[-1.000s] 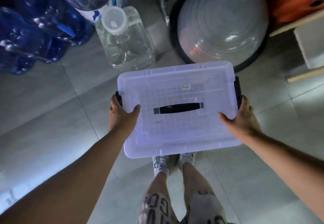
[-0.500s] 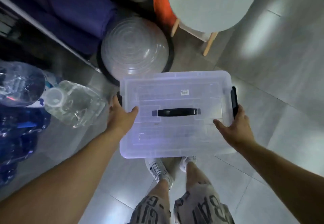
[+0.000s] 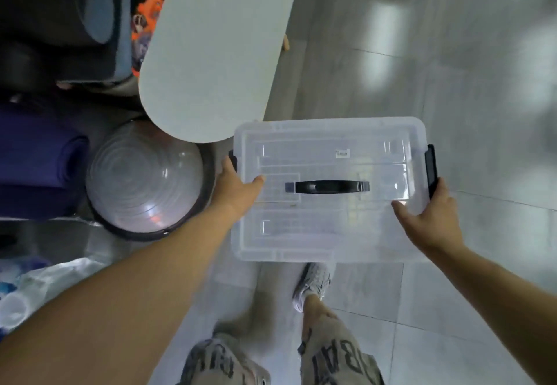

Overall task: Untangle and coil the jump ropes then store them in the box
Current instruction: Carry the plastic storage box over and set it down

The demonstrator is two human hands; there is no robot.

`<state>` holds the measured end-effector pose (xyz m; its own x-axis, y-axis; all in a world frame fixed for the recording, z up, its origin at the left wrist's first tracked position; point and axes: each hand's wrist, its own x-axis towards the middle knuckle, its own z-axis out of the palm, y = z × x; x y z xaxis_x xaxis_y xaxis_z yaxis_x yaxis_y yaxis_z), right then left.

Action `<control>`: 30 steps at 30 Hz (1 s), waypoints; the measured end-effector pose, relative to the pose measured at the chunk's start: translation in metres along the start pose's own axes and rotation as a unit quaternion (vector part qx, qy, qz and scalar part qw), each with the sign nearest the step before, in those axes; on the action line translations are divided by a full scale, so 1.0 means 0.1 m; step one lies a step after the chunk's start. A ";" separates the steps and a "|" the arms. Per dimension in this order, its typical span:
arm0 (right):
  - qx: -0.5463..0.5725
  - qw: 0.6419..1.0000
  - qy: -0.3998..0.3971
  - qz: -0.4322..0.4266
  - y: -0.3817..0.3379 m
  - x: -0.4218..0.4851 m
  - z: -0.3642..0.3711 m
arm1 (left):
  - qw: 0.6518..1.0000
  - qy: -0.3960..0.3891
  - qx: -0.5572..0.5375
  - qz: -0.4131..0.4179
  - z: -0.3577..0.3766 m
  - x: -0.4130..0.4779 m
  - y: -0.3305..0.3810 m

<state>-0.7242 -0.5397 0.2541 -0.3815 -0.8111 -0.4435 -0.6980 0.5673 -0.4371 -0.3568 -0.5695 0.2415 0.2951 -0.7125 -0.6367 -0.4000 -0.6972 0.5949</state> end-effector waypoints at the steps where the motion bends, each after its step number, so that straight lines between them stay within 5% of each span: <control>1: 0.004 1.000 0.002 0.002 -0.02 0.18 -0.10 | 1.000 -0.001 0.007 0.003 0.10 0.10 0.23; 11: 0.013 0.999 0.032 0.040 -0.77 2.17 -0.91 | 0.995 -0.036 0.058 0.066 0.59 1.71 2.28; 30: -0.001 1.000 -0.007 0.009 -3.11 6.38 -1.78 | 0.998 0.003 0.060 0.010 0.78 5.01 5.68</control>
<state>-0.8582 -1.2590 0.2464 -0.3850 -0.7985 -0.4629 -0.6925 0.5815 -0.4271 -0.5040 -1.3163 0.2218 0.2909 -0.7273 -0.6215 -0.5063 -0.6683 0.5450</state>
